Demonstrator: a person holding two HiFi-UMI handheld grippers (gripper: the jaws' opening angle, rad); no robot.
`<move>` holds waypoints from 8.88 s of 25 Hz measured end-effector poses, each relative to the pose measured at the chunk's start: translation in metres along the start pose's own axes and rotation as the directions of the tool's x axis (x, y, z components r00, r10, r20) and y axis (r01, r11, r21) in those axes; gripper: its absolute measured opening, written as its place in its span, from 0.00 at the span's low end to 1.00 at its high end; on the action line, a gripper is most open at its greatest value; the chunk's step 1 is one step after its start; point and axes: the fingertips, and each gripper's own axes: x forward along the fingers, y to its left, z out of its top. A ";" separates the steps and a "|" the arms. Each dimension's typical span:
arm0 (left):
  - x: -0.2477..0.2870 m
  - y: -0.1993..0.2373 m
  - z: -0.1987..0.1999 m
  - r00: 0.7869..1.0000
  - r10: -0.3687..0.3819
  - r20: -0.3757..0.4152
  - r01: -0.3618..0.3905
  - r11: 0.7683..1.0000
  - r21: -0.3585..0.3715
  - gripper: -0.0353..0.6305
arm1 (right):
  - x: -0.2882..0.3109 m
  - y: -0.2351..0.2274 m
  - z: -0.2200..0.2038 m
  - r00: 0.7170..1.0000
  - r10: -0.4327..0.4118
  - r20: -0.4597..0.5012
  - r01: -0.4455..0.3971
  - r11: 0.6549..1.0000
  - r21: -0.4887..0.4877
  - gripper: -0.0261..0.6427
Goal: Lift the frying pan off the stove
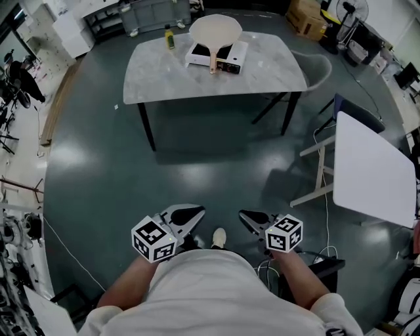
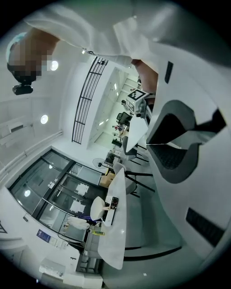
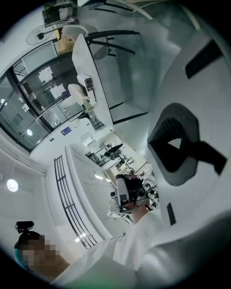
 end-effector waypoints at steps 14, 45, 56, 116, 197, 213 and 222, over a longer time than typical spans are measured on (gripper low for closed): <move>0.059 0.107 0.063 0.999 -0.039 0.028 0.040 0.999 -0.023 0.08 | 0.046 -0.080 0.098 1.000 -0.023 0.015 0.022 0.997 0.071 0.17; 0.137 0.359 0.243 0.981 0.132 0.140 -0.128 0.991 -0.034 0.08 | 0.259 -0.358 0.424 0.994 0.101 0.046 -0.111 0.940 0.324 0.32; 0.175 0.397 0.286 0.946 0.289 0.146 -0.279 0.956 -0.085 0.08 | 0.354 -0.434 0.482 0.957 0.286 0.054 -0.268 0.793 0.546 0.48; 0.199 0.443 0.316 0.873 0.471 0.123 -0.449 0.877 -0.172 0.08 | 0.417 -0.424 0.544 0.885 0.459 0.080 -0.365 0.575 0.732 0.28; 0.278 0.458 0.342 0.971 0.240 -0.011 -0.240 0.970 -0.045 0.08 | 0.222 -0.760 0.541 0.969 -0.017 0.247 -0.176 0.651 0.738 0.47; 0.223 0.416 0.314 0.990 0.133 0.054 -0.132 0.991 -0.009 0.08 | 0.137 -0.703 0.497 0.921 -0.234 0.310 -0.073 0.681 0.729 0.45; 0.164 0.385 0.279 0.995 0.055 0.085 -0.056 0.998 0.012 0.08 | 0.111 -0.591 0.454 0.895 -0.306 0.325 0.034 0.772 0.634 0.15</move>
